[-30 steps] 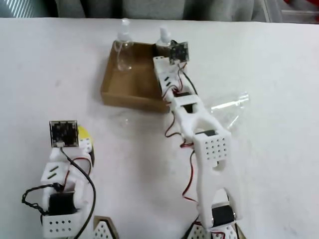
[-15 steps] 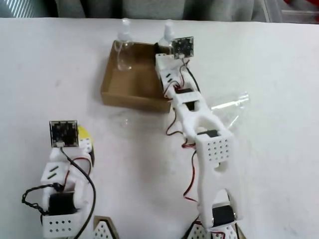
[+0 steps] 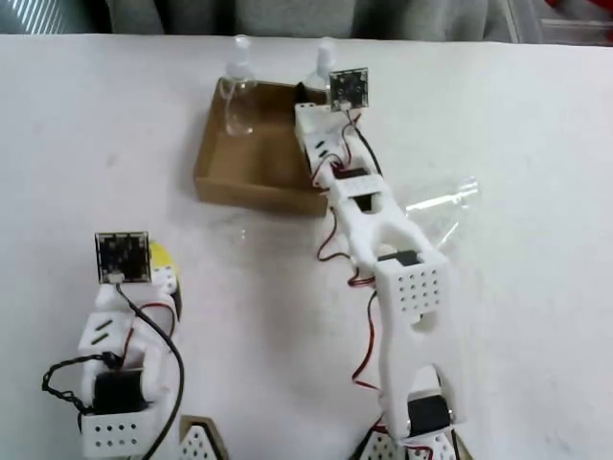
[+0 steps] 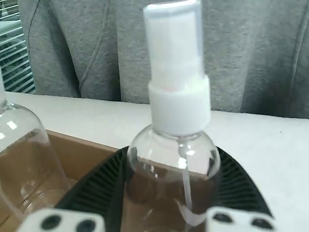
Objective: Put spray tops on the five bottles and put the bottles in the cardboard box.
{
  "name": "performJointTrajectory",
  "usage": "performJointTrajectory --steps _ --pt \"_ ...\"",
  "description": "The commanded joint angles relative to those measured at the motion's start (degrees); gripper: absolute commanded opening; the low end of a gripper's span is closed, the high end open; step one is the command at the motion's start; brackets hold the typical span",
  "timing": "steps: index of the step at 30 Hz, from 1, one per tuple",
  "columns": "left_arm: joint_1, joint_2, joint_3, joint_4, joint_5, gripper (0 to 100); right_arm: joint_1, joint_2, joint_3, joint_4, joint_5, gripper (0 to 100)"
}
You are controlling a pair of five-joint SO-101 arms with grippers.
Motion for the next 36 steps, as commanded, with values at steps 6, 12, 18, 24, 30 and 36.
performJointTrajectory --steps 6,12,18,24,30,36 --pt "0.92 -0.75 -0.09 0.44 -0.35 3 -1.27 -2.51 -1.05 1.1 -0.7 27.6" --pt "0.92 -0.75 -0.09 0.44 -0.35 3 -1.45 -2.51 -1.05 0.92 -0.79 27.6" --pt "0.92 -0.75 -0.09 0.44 -0.35 3 -1.45 -2.59 -1.41 0.92 -0.79 27.6" --pt "0.92 -0.75 -0.09 0.44 -0.35 3 -1.45 -4.35 -0.97 1.1 -0.88 27.8" --pt "0.92 -0.75 -0.09 0.44 -0.35 3 -1.45 -4.88 -0.18 1.1 -0.88 27.8" --pt "0.92 -0.75 -0.09 0.44 -0.35 3 -1.45 -10.24 4.92 0.92 -0.88 27.8"
